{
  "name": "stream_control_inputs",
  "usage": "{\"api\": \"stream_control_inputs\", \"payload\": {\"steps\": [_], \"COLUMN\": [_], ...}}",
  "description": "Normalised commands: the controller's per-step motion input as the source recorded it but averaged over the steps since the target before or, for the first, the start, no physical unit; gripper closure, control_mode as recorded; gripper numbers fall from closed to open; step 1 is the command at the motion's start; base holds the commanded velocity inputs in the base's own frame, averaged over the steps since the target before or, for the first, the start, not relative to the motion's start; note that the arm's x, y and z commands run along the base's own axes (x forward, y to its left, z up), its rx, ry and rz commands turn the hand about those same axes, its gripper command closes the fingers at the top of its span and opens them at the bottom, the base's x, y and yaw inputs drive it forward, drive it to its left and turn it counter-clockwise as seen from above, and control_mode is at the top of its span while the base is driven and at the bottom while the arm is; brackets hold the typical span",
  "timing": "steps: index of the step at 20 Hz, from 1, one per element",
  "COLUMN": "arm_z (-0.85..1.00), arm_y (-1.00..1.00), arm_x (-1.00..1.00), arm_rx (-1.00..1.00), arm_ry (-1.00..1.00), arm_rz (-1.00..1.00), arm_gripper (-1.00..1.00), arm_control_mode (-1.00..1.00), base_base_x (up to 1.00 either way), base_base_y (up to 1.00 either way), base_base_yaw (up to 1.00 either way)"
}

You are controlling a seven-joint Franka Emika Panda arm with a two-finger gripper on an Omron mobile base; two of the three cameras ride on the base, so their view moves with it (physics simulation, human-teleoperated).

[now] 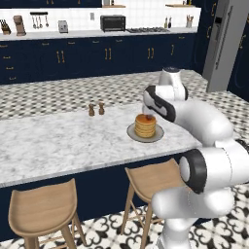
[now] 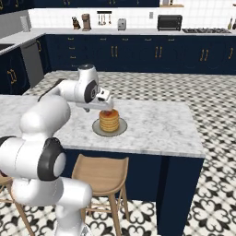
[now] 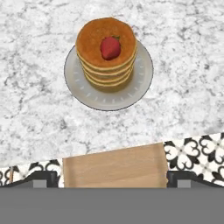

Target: Take the strawberry from the fridge and place it on top of the pancake, located on the dining counter.

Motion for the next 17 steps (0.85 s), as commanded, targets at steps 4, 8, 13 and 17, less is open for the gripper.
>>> {"api": "stream_control_inputs", "payload": {"steps": [4, 8, 13, 17], "arm_z": [0.45, 0.62, 0.44, 0.0], "arm_y": [0.14, 0.54, 0.94, 0.89], "arm_x": [-0.83, -0.88, -0.8, -1.0], "arm_rx": [0.0, -0.08, -0.2, -0.2], "arm_ry": [0.0, 0.0, 0.03, 0.0], "arm_rz": [0.0, 0.0, 0.0, 0.0], "arm_gripper": [-1.0, -1.0, -1.0, -1.0], "arm_control_mode": [-1.0, -1.0, -1.0, -1.0], "base_base_x": [0.0, 0.0, 0.0, 0.0], "base_base_y": [0.0, 0.0, 0.0, 0.0], "base_base_yaw": [0.0, 0.0, 0.0, 0.0]}}
